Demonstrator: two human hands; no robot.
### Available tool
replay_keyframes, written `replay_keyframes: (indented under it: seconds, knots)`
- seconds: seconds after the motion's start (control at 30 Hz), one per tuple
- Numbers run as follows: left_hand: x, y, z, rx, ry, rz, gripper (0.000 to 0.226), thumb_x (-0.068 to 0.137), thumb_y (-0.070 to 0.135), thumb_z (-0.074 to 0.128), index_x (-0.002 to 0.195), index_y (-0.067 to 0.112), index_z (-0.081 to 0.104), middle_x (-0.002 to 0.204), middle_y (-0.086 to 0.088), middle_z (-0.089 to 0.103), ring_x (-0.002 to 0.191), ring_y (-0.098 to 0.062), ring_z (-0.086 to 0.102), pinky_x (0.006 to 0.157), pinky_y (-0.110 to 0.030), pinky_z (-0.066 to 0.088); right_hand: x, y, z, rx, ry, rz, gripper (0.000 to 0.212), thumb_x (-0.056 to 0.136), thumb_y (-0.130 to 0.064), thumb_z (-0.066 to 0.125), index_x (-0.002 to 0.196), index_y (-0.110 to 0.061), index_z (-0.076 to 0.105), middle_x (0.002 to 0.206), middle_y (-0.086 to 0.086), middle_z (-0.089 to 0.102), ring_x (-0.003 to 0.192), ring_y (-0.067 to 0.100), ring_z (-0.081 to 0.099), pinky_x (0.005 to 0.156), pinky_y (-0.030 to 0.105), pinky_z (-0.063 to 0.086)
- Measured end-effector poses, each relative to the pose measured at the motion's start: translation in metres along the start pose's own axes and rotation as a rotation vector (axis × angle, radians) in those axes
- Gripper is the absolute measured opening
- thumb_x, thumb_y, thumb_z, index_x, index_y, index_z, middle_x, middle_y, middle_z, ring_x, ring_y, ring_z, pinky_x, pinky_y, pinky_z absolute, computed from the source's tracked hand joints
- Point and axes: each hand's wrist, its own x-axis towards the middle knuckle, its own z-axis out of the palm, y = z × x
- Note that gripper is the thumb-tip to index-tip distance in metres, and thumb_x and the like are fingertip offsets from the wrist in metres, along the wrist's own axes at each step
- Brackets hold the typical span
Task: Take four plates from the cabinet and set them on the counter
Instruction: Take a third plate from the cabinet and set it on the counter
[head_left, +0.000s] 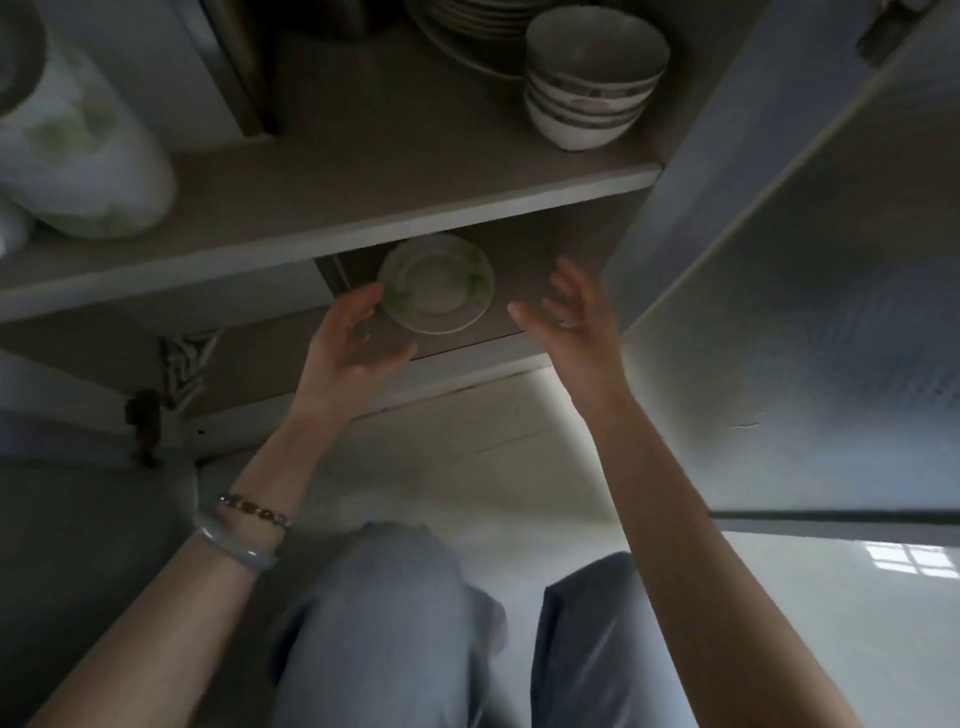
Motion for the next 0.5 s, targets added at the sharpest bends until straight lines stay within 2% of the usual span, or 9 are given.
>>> replay_keyframes:
  seconds: [0.07, 0.13, 0.17, 0.2, 0.27, 0.3, 0.4, 0.5]
  knots:
    - [0.015, -0.023, 0.005, -0.004, 0.008, -0.022, 0.058, 0.077, 0.010, 0.076, 0.124, 0.030, 0.050, 0.125, 0.015, 0.053, 0.121, -0.009, 0.048, 0.106, -0.032, 0.039, 0.017, 0.028, 0.010, -0.001, -0.015, 0.029, 0.081, 0.063, -0.038, 0.081, 0.135, -0.036, 0.044, 0.122, -0.017, 0.050, 0.115, 0.003, 0.054, 0.081, 0.014, 0.049]
    - [0.031, -0.039, 0.012, -0.019, 0.014, -0.070, 0.059, 0.078, 0.010, 0.075, 0.129, 0.021, 0.048, 0.132, 0.005, 0.050, 0.127, -0.013, 0.045, 0.109, -0.033, 0.037, 0.032, 0.047, 0.017, -0.016, -0.030, 0.068, 0.083, 0.064, -0.038, 0.081, 0.137, -0.031, 0.043, 0.112, -0.024, 0.052, 0.115, 0.008, 0.056, 0.093, 0.028, 0.050]
    - [0.038, -0.048, 0.016, -0.023, 0.021, -0.098, 0.060, 0.079, 0.010, 0.074, 0.132, 0.016, 0.047, 0.135, 0.001, 0.049, 0.129, -0.015, 0.043, 0.109, -0.032, 0.036, 0.039, 0.059, 0.020, -0.001, -0.018, 0.090, 0.080, 0.067, -0.032, 0.081, 0.137, -0.025, 0.043, 0.109, -0.022, 0.053, 0.114, 0.012, 0.058, 0.095, 0.033, 0.051]
    - [0.047, -0.060, 0.018, -0.019, 0.022, -0.107, 0.062, 0.079, 0.011, 0.074, 0.134, 0.013, 0.045, 0.137, -0.001, 0.048, 0.129, -0.015, 0.042, 0.107, -0.029, 0.035, 0.048, 0.070, 0.023, 0.030, -0.001, 0.108, 0.074, 0.070, -0.024, 0.081, 0.134, -0.018, 0.045, 0.110, -0.014, 0.056, 0.110, 0.013, 0.059, 0.095, 0.034, 0.051]
    - [0.066, -0.083, 0.022, 0.008, 0.006, -0.104, 0.064, 0.078, 0.015, 0.075, 0.134, 0.015, 0.044, 0.137, 0.002, 0.046, 0.127, -0.011, 0.040, 0.101, -0.023, 0.032, 0.062, 0.090, 0.028, 0.087, 0.019, 0.133, 0.061, 0.075, -0.010, 0.077, 0.128, -0.008, 0.047, 0.120, 0.014, 0.054, 0.096, 0.009, 0.058, 0.086, 0.023, 0.051]
    - [0.076, -0.094, 0.024, 0.010, 0.008, -0.107, 0.063, 0.078, 0.017, 0.076, 0.132, 0.018, 0.045, 0.136, 0.004, 0.046, 0.124, -0.009, 0.040, 0.098, -0.021, 0.032, 0.069, 0.098, 0.030, 0.094, 0.015, 0.138, 0.060, 0.076, -0.007, 0.076, 0.127, -0.009, 0.047, 0.123, 0.018, 0.052, 0.096, 0.010, 0.057, 0.083, 0.022, 0.050]
    - [0.108, -0.126, 0.029, -0.005, 0.060, -0.107, 0.054, 0.075, 0.016, 0.078, 0.118, 0.027, 0.047, 0.121, 0.011, 0.050, 0.114, -0.005, 0.045, 0.090, -0.018, 0.036, 0.093, 0.121, 0.033, 0.078, 0.022, 0.156, 0.067, 0.075, -0.011, 0.077, 0.134, -0.015, 0.045, 0.126, 0.003, 0.049, 0.111, 0.016, 0.055, 0.095, 0.034, 0.049]
    - [0.140, -0.155, 0.036, -0.061, 0.113, -0.045, 0.043, 0.073, -0.003, 0.074, 0.101, 0.022, 0.053, 0.094, 0.024, 0.064, 0.091, 0.014, 0.059, 0.074, -0.008, 0.046, 0.118, 0.141, 0.036, 0.063, 0.057, 0.176, 0.061, 0.077, -0.011, 0.076, 0.131, -0.017, 0.048, 0.123, 0.000, 0.049, 0.117, 0.018, 0.054, 0.101, 0.040, 0.047]
